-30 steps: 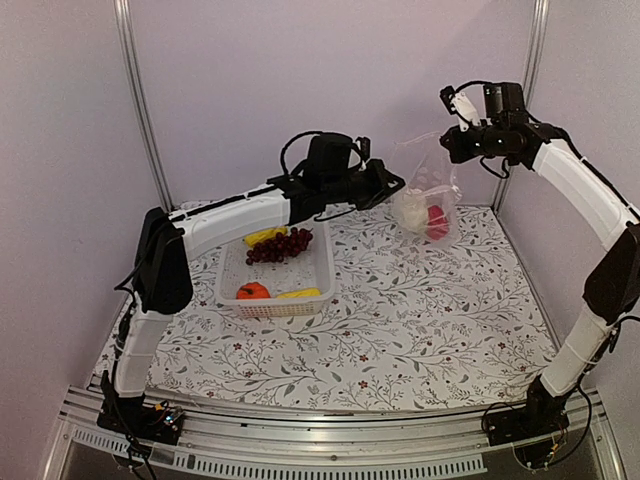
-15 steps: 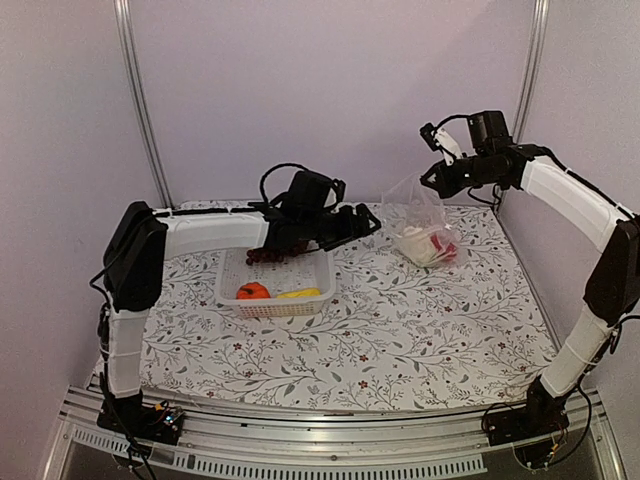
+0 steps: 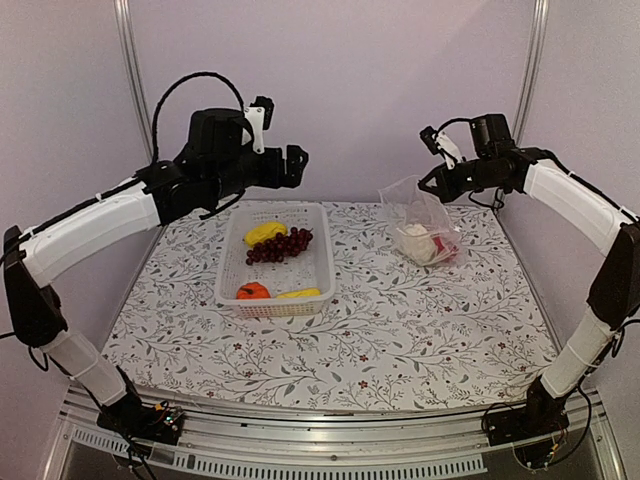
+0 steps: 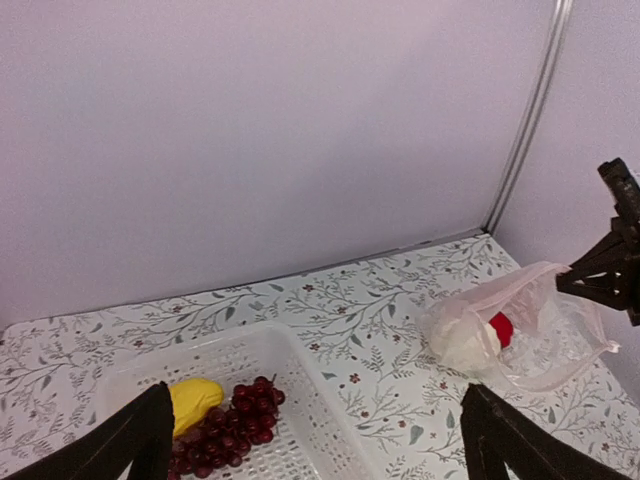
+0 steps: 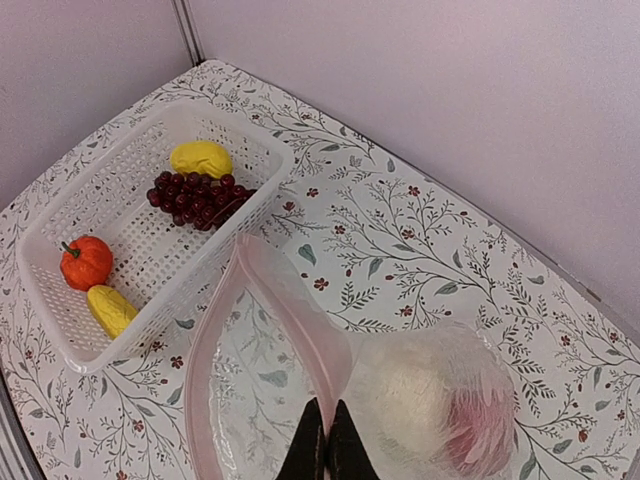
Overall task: Place the food in the zip-top bag and seal the zipper
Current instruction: Adjust the fake fruit in the bin.
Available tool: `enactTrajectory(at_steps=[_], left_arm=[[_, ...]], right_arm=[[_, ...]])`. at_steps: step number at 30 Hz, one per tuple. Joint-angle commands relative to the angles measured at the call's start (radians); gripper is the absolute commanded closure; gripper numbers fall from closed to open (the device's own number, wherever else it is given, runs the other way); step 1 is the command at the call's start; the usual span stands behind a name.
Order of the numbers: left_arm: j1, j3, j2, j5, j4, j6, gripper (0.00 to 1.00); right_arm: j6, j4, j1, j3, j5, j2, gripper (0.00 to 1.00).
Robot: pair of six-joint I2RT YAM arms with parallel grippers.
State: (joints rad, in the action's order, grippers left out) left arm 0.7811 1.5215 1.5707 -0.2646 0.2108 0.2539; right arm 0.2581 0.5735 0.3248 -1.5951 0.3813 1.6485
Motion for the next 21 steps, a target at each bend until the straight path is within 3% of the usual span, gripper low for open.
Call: enactTrajectory(at_steps=[1,3,12,19,21], left_arm=[[-0.018,-0.046,0.017,-0.465,0.155,-0.027,0.00],[-0.045,-0.038,0.048,-0.493,0.250,-0.022,0.00],[-0.068,-0.106,0.066,0.024,0.304,-0.117,0.04],[-0.111,-0.037,0.180,0.269,0.500,-0.119,0.23],[-0.116,-0.011,0.226,0.319,0.560,-0.119,0.23]], right_arm=[[-0.007,-0.017,0.001,0.016,0.023,-0.039,1.00],[0.000,-0.021,0.000,0.018,0.017,-0.045,1.00],[0.009,-0.032,0.001,0.040,0.020,-0.051,1.00],[0.016,-0.039,0.001,0.068,0.040,-0.056,1.00],[0.021,-0.046,0.000,0.079,0.047,-0.060,1.00]])
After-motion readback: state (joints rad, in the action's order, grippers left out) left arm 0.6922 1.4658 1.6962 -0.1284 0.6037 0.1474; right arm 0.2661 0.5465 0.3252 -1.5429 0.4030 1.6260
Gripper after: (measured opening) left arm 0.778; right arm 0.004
